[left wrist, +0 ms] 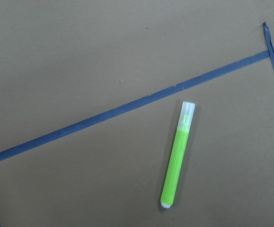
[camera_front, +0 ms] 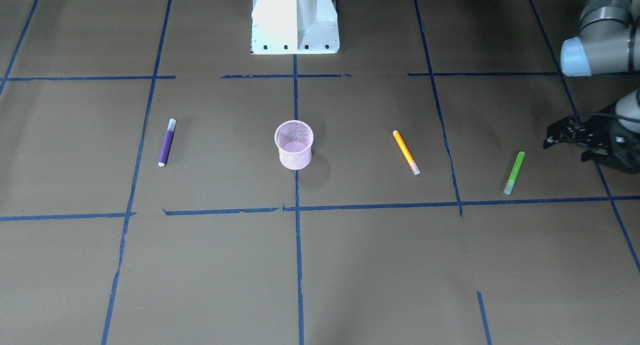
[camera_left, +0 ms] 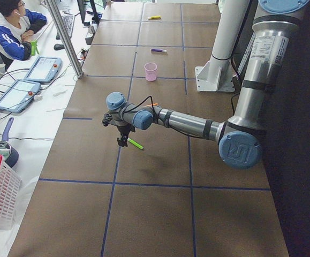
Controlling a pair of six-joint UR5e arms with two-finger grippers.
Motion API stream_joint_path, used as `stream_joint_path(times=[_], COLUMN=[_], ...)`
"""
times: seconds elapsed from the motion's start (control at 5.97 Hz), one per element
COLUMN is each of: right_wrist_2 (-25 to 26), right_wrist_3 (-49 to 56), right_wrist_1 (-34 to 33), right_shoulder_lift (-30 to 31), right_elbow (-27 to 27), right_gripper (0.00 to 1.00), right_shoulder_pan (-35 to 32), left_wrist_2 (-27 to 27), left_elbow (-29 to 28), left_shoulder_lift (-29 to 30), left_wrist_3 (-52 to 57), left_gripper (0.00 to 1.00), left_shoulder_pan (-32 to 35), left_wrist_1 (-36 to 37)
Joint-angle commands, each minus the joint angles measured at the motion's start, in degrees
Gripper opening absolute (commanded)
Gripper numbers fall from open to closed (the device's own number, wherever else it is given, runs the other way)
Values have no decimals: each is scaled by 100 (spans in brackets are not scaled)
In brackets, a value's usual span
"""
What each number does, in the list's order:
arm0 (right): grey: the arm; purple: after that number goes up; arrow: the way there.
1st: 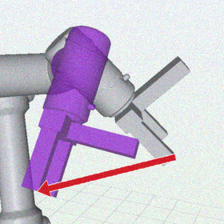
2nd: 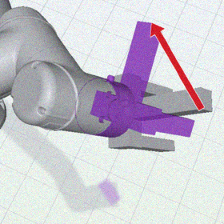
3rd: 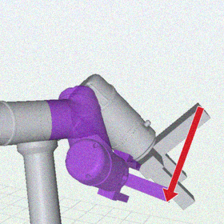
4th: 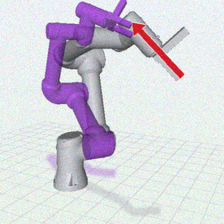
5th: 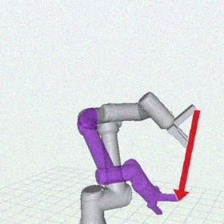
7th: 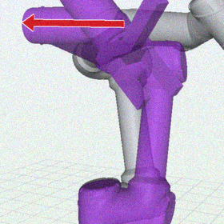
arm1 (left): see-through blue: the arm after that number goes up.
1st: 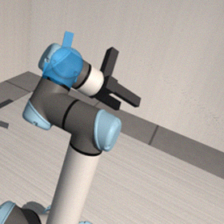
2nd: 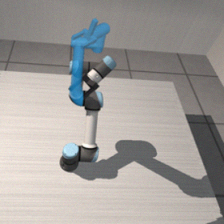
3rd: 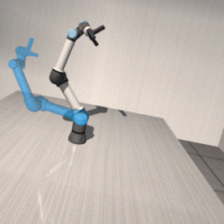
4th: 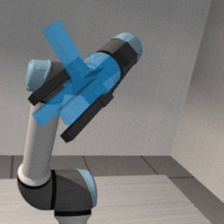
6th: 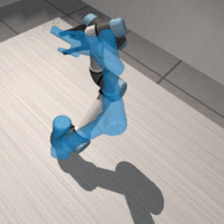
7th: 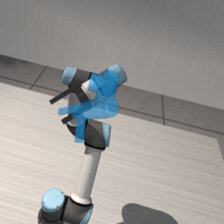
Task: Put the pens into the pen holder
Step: 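Reach the left gripper down and grasp the green highlighter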
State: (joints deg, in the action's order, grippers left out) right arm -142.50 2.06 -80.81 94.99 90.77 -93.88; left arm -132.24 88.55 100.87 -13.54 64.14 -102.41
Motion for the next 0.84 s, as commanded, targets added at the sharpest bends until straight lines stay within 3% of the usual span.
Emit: stream_joint_path(times=[0.0, 0.67], right_wrist_2=[-6, -41], right_wrist_3=[-73, -127], right_wrist_1=[566, 531], right_shoulder_lift=[-24, -59], right_elbow=[-402, -420], right_gripper=[100, 100], right_shoulder_pan=[10, 45], left_wrist_2=[181, 225], left_elbow=[-442, -954], left_shoulder_lift=[379, 583], left_wrist_3=[-316, -343], left_gripper=[100, 100], left_shoulder_pan=[-244, -498], left_wrist_1=[-227, -570])
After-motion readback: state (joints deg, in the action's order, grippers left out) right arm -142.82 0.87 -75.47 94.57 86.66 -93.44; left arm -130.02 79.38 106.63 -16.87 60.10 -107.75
